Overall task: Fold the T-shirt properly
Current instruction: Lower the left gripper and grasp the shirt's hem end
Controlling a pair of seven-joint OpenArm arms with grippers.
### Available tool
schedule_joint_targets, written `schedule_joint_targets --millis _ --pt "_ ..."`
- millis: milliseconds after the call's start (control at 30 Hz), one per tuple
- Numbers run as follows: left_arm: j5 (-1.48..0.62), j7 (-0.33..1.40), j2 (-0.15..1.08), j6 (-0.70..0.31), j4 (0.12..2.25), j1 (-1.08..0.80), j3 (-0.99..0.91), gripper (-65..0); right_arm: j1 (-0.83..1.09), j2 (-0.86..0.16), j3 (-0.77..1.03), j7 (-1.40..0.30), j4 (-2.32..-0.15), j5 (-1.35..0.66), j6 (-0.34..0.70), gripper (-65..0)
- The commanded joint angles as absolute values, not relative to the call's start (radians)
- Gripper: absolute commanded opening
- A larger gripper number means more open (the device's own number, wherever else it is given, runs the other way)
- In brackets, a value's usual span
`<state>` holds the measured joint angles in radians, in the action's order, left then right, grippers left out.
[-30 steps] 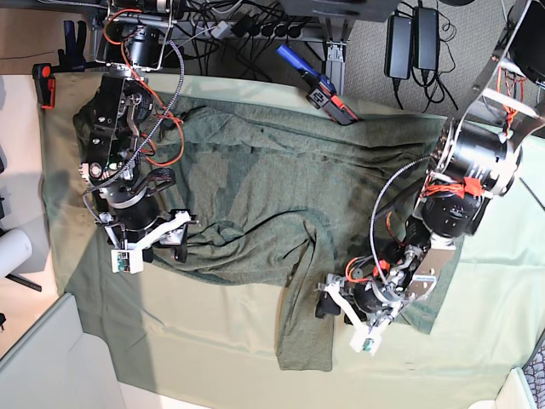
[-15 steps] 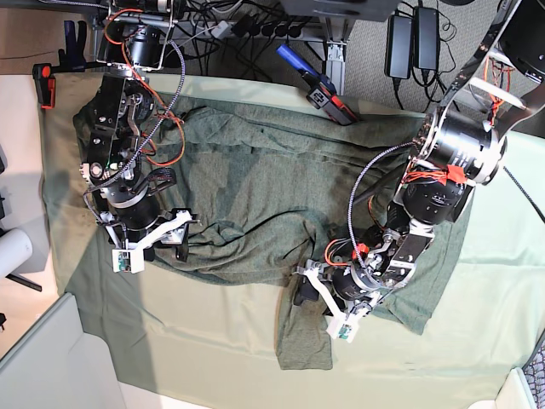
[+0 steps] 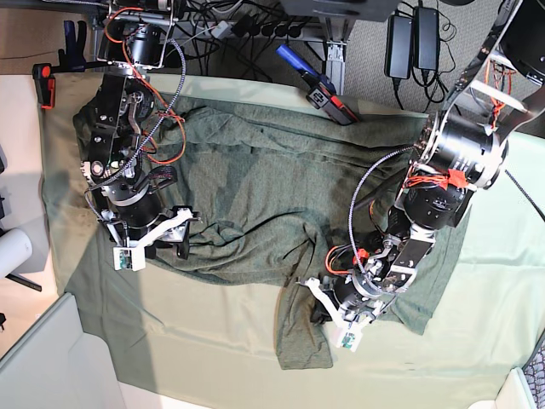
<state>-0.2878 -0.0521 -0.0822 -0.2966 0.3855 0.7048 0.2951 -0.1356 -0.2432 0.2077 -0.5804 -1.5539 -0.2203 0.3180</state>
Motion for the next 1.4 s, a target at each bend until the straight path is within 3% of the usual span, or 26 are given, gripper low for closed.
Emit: schedule_joint_targets --millis 0,367,533,767,1067,1367 --pt "-0.294 -0.078 -0.086 -0.300 0.400 0.749 0.294 -65.0 -0.154 -0.252 0.215 -0.558 -1.575 -0.229 0.318 -29.6" --pt "-0.295 -0.042 -0.024 -0.311 0.487 0.751 0.292 -65.0 -0.154 -0.252 0.215 -0.558 -1.575 -0.228 0.318 -29.6" --pt "-0.298 0.081 0.047 -0.364 0.693 0.666 0.249 -65.0 -0.154 -0.252 0.215 -0.557 -1.575 -0.224 0.318 -29.6" --pt "-0.373 0.297 0.081 -0.364 1.045 0.488 0.107 -65.0 -0.154 -0.252 0.215 -0.550 -1.575 -0.224 0.318 -29.6" --pt "-0.373 0.357 0.086 -0.364 1.433 0.286 0.083 -65.0 -0.154 -0.252 0.215 -0.550 -1.575 -0.224 0.318 -29.6" --pt "-0.324 0.364 0.086 -0.363 1.550 0.184 -0.004 -65.0 -0.154 -0.253 0.215 -0.550 -1.575 -0.200 0.318 -29.6"
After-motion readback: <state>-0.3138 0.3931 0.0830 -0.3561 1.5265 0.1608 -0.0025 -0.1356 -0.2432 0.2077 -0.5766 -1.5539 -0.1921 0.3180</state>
